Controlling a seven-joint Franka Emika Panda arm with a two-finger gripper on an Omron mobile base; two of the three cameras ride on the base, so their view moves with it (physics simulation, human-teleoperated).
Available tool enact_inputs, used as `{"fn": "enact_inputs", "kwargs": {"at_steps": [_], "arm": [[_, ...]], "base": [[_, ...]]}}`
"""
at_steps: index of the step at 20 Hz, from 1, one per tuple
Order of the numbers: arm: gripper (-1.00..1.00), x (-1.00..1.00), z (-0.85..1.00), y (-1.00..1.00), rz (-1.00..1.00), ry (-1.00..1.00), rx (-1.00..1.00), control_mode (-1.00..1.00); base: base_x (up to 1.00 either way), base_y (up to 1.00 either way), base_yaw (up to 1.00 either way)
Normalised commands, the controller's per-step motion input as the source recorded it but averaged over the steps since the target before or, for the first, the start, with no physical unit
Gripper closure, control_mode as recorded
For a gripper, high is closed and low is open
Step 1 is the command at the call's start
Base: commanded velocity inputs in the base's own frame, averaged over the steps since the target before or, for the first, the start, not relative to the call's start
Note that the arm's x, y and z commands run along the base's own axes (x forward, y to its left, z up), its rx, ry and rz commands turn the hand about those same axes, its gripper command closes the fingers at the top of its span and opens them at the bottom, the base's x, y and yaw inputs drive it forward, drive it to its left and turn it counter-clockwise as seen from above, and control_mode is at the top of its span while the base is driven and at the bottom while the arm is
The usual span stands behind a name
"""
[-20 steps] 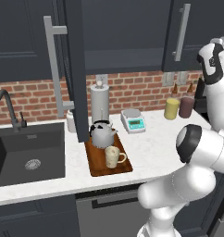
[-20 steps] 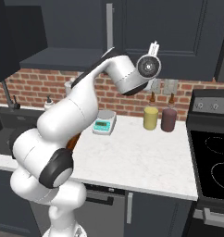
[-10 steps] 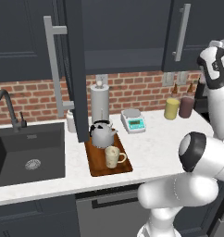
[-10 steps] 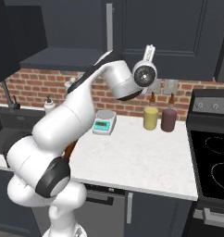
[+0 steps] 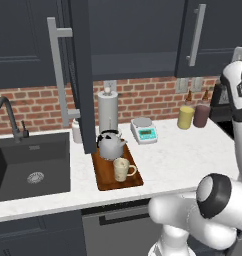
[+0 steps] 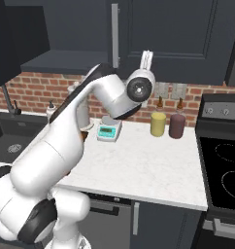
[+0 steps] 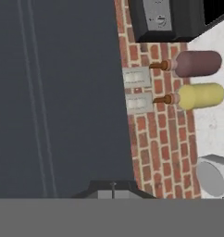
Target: Pick the kettle from the counter and place it on the tray. Then pick the mug from the cabinet and place it on the tray. Then close the cabinet doors.
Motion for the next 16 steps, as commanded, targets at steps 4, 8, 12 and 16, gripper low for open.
{"fn": "enact_inputs", "kwargs": {"at_steps": [4, 8, 12, 16], "arm": [[1.0, -0.85, 0.2, 0.52, 0.0, 0.17, -0.23, -1.0], [1.0, -0.75, 0.16, 0.64, 0.0, 0.22, -0.23, -1.0], [1.0, -0.59, 0.01, 0.44, 0.0, 0.2, -0.16, -1.0], [1.0, -0.47, -0.08, 0.23, 0.1, 0.12, -0.04, -1.0]], "base": [[0.0, 0.0, 0.0], [0.0, 0.0, 0.0], [0.0, 0.0, 0.0], [0.0, 0.0, 0.0]]}}
